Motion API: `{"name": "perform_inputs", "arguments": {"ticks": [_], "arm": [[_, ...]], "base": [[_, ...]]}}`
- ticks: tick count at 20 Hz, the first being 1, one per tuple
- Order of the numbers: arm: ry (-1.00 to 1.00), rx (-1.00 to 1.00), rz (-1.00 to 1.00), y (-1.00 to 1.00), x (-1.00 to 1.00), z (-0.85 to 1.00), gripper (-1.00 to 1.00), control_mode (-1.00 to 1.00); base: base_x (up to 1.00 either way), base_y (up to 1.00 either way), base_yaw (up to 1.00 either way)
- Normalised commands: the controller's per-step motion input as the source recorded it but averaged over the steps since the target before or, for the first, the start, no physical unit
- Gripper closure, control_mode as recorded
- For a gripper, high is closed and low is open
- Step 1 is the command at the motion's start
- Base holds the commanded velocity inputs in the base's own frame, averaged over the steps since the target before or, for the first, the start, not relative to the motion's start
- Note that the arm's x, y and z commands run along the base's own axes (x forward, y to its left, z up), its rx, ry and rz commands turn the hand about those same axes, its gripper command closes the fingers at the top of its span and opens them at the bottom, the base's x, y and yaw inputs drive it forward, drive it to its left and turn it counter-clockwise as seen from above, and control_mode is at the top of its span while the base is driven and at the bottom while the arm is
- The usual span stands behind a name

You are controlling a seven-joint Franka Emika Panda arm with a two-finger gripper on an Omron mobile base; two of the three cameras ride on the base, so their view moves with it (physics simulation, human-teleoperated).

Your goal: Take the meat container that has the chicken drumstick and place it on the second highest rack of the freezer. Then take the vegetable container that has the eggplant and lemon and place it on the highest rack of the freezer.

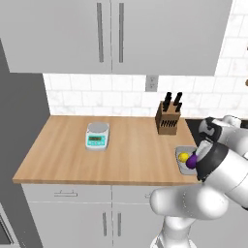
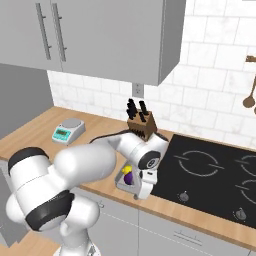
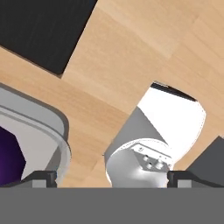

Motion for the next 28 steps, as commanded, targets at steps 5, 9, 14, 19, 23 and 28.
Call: {"name": "perform_inputs", "arguments": {"ticks": [5, 9, 14, 19, 23, 28], "arm": [[0.0, -0.06, 0.0, 0.0, 0.01, -0.06, -1.0, -1.0], [0.0, -0.09, 0.0, 0.0, 0.0, -0.03, -1.0, -1.0], [0.0, -0.11, 0.0, 0.0, 0.08, -0.08, -1.0, -1.0], [0.0, -0.05, 0.0, 0.0, 0.06, -0.1, -1.0, -1.0], [0.0, -0.01, 0.0, 0.0, 0.08, -0.26, -1.0, -1.0], [0.0, 0.0, 0.0, 0.0, 0.25, -0.1, -1.0, -1.0]], "base": [[0.0, 0.0, 0.0], [0.0, 0.0, 0.0], [0.0, 0.0, 0.0], [0.0, 0.0, 0.0], [0.0, 0.0, 0.0], [0.0, 0.0, 0.0]]}}
